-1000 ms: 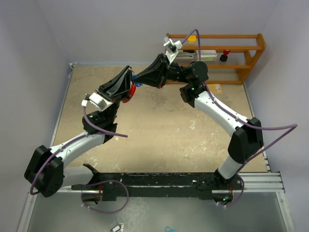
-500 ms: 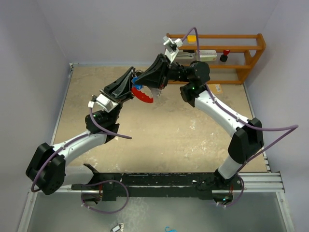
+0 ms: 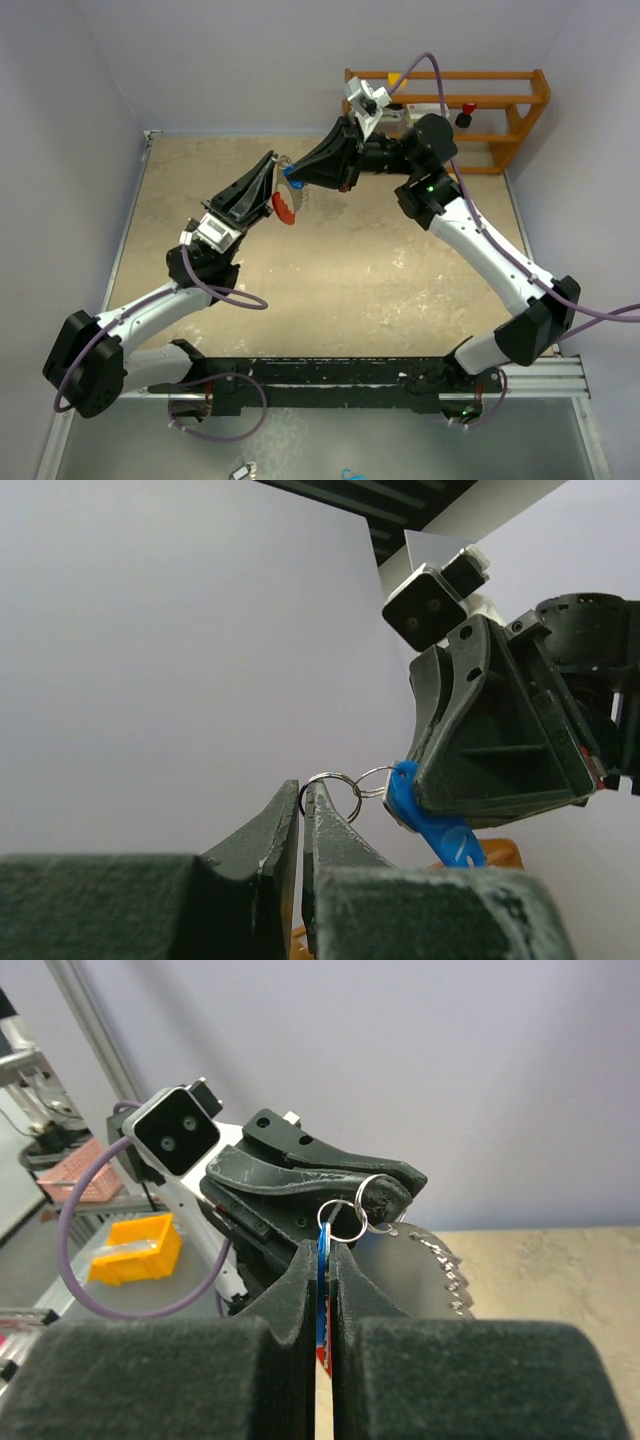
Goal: Remove the keys from the keyring
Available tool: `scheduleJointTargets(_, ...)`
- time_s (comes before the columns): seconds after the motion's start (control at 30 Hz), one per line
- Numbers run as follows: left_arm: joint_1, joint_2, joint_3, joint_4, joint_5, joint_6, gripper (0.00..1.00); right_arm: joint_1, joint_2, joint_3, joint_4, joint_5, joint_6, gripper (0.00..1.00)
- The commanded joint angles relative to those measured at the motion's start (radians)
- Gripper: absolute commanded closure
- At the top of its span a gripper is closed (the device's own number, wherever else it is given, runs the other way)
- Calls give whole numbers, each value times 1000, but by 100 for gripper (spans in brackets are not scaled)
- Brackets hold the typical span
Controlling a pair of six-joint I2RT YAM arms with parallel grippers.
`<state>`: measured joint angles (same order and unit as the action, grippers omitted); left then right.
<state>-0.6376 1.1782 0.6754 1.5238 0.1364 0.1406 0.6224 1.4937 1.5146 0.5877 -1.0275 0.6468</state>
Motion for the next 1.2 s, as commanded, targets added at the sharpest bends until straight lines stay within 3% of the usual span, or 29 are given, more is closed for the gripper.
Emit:
scheduleJointTargets(0.0,28,-30,-30,-39,-90,107,100,37,-128,133,-200,-55,-230,100)
scheduleJointTargets(0.33,27,-37,8,-150,2,82,100,35,-132,255,-405,-12,-347,100)
scheduleJointTargets(0.73,27,-20,28,-194,41,45,100,35,-117,288,-449,4,-378,100)
scheduleJointTargets(0.97,27,-34,38,-168,77,33,76,37,-125,245,-422,2,-371,100)
scheduleJointTargets(1.07,27,-23,70,-193,108,36,70,37,-124,239,-413,-6,-357,100)
scheduleJointTargets(1.17,27,-9,89,-192,124,36,69,36,-129,232,-410,-8,-351,100)
